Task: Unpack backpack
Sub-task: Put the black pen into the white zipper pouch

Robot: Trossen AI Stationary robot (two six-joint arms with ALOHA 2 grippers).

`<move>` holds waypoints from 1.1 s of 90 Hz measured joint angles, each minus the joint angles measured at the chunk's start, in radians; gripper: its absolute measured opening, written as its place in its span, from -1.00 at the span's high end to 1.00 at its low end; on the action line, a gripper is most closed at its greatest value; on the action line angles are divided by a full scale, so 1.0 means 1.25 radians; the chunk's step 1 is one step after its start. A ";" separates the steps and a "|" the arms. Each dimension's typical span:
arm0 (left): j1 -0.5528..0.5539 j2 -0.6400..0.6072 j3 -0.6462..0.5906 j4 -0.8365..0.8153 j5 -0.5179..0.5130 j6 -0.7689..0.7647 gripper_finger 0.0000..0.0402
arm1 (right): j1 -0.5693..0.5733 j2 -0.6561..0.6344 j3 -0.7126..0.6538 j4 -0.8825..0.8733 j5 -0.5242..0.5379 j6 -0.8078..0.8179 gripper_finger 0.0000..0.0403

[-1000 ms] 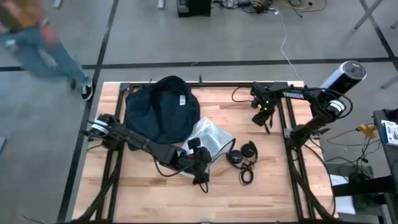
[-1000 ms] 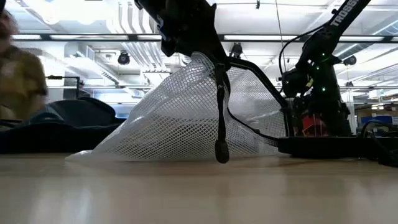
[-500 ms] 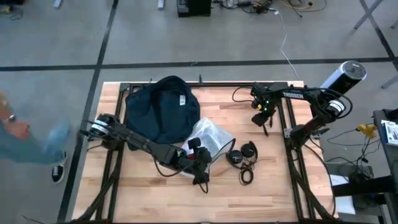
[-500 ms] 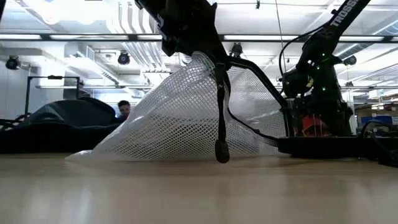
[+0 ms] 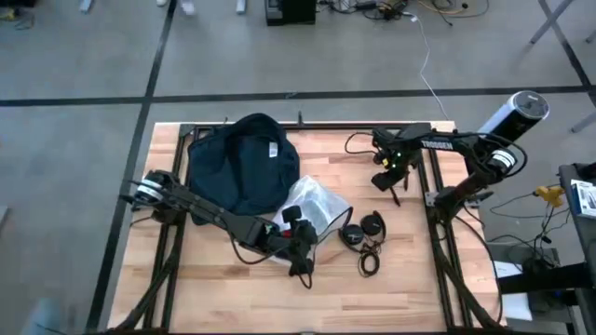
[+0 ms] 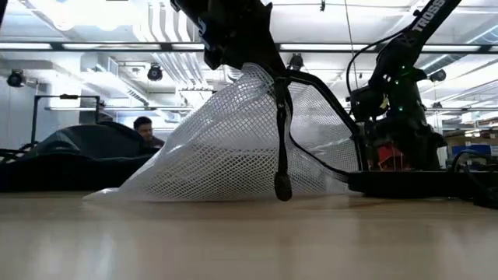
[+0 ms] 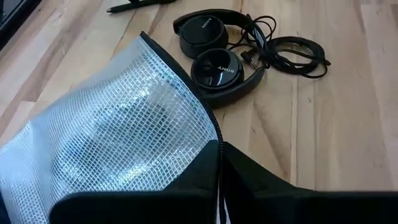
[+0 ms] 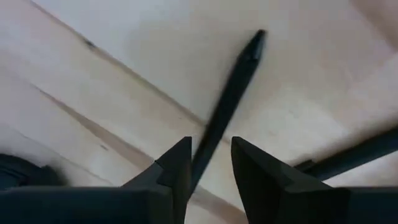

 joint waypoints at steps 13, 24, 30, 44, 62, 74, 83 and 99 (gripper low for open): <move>0.000 0.000 0.000 0.000 0.006 0.016 1.00 | 0.022 0.000 -0.001 0.003 0.002 0.006 0.56; 0.000 0.000 0.000 0.000 0.007 0.016 1.00 | 0.035 0.000 -0.010 0.018 0.009 0.020 0.60; 0.000 0.000 0.000 0.000 0.007 0.016 1.00 | 0.037 0.000 -0.023 0.032 0.036 0.025 0.62; 0.000 0.000 0.000 0.000 0.008 0.016 1.00 | 0.036 0.004 -0.037 0.045 0.054 0.025 0.65; 0.000 0.000 0.000 0.002 0.010 0.016 1.00 | 0.038 0.033 -0.034 0.047 0.058 0.021 0.65; 0.000 0.000 0.000 0.003 0.009 0.016 1.00 | 0.040 0.051 -0.031 0.048 0.058 0.021 0.86; 0.000 0.000 0.000 0.004 0.009 0.016 1.00 | 0.041 0.045 -0.031 0.046 0.059 0.015 0.94; 0.002 0.000 0.000 0.005 0.009 0.016 1.00 | 0.059 -0.018 -0.014 0.001 0.078 0.011 0.97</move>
